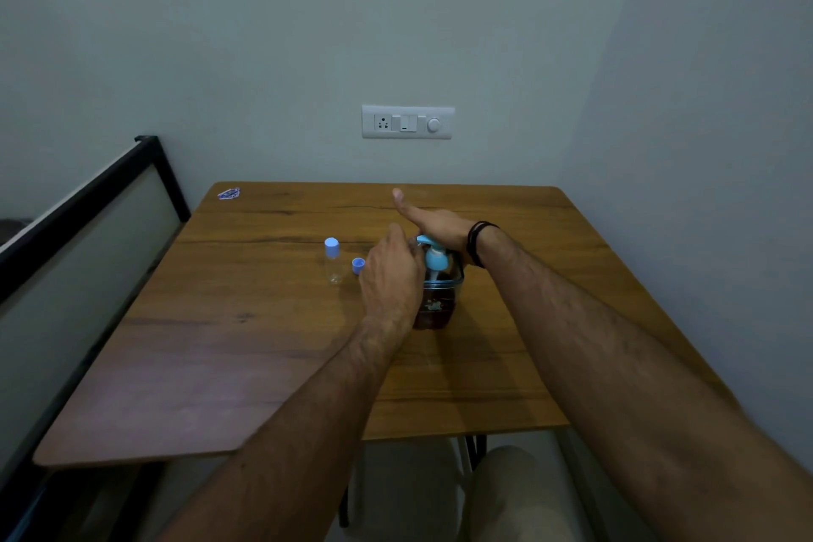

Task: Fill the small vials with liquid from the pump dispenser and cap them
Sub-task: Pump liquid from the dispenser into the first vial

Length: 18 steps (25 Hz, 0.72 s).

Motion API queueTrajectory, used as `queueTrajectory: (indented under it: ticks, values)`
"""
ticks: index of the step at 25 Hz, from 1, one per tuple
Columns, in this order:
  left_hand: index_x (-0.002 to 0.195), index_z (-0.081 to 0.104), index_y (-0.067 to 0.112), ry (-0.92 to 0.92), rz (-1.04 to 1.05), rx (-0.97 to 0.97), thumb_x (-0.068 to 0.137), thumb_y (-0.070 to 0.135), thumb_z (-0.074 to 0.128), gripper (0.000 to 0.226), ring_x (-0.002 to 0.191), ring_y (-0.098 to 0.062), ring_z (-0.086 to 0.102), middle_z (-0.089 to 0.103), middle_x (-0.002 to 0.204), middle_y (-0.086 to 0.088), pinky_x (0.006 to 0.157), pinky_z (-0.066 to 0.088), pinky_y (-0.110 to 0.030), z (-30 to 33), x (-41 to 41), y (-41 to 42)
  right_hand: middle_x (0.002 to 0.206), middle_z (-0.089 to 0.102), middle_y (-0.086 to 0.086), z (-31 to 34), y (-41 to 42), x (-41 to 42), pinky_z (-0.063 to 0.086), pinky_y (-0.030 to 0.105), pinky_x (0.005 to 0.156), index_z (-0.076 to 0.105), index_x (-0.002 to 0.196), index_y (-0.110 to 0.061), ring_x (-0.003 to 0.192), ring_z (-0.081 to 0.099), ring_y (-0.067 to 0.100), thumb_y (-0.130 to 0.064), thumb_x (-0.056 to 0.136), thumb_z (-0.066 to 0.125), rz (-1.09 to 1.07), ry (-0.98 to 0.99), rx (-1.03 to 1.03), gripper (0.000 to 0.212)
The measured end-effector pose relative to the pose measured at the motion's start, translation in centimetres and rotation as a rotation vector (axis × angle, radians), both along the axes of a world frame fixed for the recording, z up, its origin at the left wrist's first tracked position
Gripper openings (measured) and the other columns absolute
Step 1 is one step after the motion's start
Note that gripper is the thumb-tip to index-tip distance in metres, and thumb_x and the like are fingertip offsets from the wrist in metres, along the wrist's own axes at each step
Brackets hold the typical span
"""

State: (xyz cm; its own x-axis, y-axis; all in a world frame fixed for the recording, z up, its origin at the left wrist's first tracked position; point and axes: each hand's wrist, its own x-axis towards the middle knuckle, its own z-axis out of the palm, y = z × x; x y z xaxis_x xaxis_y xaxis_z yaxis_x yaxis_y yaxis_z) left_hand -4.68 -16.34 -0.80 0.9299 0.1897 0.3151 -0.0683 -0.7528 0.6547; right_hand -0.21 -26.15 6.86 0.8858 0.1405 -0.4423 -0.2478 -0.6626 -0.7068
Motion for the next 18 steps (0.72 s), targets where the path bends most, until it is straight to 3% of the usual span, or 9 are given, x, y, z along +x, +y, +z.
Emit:
queueTrajectory:
  ticks: [2, 4, 7, 9, 11, 14, 18]
  values:
    - [0.110, 0.053, 0.016, 0.000, 0.003, -0.027, 0.106, 0.029, 0.049, 0.015, 0.086, -0.012, 0.057, 0.059, 0.093, 0.005, 0.073, 0.049, -0.029, -0.02, 0.20, 0.04, 0.141, 0.058, 0.010, -0.16, 0.12, 0.10, 0.050, 0.047, 0.091, 0.052, 0.146, -0.017, 0.112, 0.062, 0.029, -0.092, 0.078, 0.042, -0.001, -0.032, -0.039, 0.102]
    - [0.111, 0.053, 0.016, 0.000, -0.001, -0.038, 0.106, 0.030, 0.048, 0.016, 0.087, -0.012, 0.058, 0.060, 0.094, 0.006, 0.075, 0.052, -0.031, -0.15, 0.21, 0.01, 0.139, 0.059, 0.010, -0.11, 0.12, 0.18, 0.050, 0.045, 0.089, 0.052, 0.145, -0.016, 0.111, 0.062, 0.028, -0.090, 0.080, 0.044, 0.001, -0.029, -0.051, 0.099]
    - [0.102, 0.052, 0.017, -0.010, 0.003, -0.017, 0.106, 0.029, 0.049, 0.012, 0.082, -0.014, 0.060, 0.060, 0.089, 0.004, 0.072, 0.054, -0.033, -0.31, 0.15, 0.04, 0.145, 0.055, 0.010, -0.04, -0.10, 0.12, 0.045, 0.060, 0.103, 0.042, 0.153, -0.027, 0.120, 0.059, 0.034, -0.105, 0.057, 0.042, -0.002, 0.038, 0.015, 0.123]
    - [0.101, 0.052, 0.017, -0.011, 0.001, -0.012, 0.106, 0.028, 0.049, 0.012, 0.081, -0.014, 0.060, 0.059, 0.088, 0.003, 0.072, 0.054, -0.033, -0.27, 0.10, 0.00, 0.148, 0.052, 0.009, -0.11, -0.03, 0.01, 0.043, 0.064, 0.104, 0.038, 0.155, -0.033, 0.124, 0.057, 0.035, -0.107, 0.053, 0.040, -0.003, 0.021, 0.038, 0.126]
    - [0.107, 0.054, 0.015, -0.019, -0.001, -0.019, 0.106, 0.028, 0.049, 0.014, 0.086, -0.014, 0.061, 0.062, 0.093, 0.003, 0.075, 0.054, -0.032, -0.01, 0.02, -0.02, 0.145, 0.055, 0.009, -0.08, 0.10, -0.14, 0.049, 0.053, 0.099, 0.045, 0.152, -0.026, 0.118, 0.060, 0.030, -0.101, 0.065, 0.042, 0.007, -0.024, 0.004, 0.115]
    - [0.114, 0.055, 0.015, -0.024, -0.003, -0.033, 0.106, 0.027, 0.049, 0.016, 0.092, -0.014, 0.062, 0.065, 0.099, 0.001, 0.080, 0.055, -0.033, 0.03, 0.07, -0.02, 0.137, 0.061, 0.009, -0.11, 0.20, 0.05, 0.050, 0.038, 0.078, 0.052, 0.145, -0.015, 0.101, 0.063, 0.023, -0.086, 0.082, 0.047, 0.003, -0.055, -0.066, 0.096]
    - [0.102, 0.052, 0.016, -0.019, 0.005, -0.018, 0.105, 0.027, 0.050, 0.012, 0.085, -0.015, 0.060, 0.059, 0.089, 0.003, 0.071, 0.048, -0.029, -0.22, 0.15, 0.00, 0.149, 0.051, 0.011, 0.20, -0.06, 0.04, 0.047, 0.061, 0.098, 0.035, 0.156, -0.030, 0.123, 0.058, 0.035, -0.105, 0.056, 0.039, 0.019, 0.045, 0.011, 0.125]
